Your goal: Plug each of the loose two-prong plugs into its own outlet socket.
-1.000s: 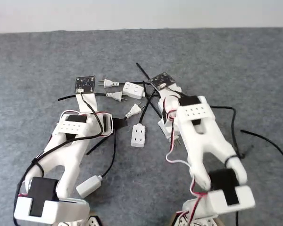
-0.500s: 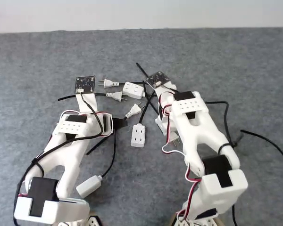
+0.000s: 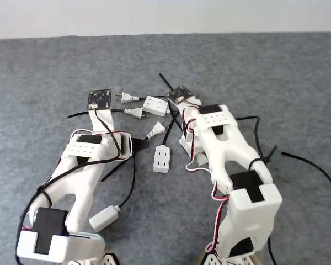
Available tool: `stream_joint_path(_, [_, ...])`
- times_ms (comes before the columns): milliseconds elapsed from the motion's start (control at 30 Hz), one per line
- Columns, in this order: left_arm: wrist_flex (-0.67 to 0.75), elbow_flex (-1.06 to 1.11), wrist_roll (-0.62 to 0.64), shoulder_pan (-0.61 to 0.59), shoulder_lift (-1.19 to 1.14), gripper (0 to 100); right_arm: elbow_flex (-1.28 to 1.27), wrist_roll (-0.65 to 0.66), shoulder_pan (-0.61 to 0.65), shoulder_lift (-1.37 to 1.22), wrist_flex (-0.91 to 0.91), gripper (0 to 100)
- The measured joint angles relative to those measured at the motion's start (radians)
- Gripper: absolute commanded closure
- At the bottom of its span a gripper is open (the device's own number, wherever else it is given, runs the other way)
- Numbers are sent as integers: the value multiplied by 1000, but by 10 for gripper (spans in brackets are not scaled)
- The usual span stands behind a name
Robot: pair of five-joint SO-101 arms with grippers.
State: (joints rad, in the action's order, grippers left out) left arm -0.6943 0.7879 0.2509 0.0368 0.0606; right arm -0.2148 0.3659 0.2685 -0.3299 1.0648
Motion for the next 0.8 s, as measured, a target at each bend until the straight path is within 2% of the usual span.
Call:
stream_joint_path(400, [0,0,0,0,0,597,0,-3,0,38,21,988])
stream_joint_path(600, [12,0,0,0,-12,599,0,-92,5,279,158,988])
stream_joint_path(800, [17,0,0,0,-12,600,0,-130,71,555,278,988])
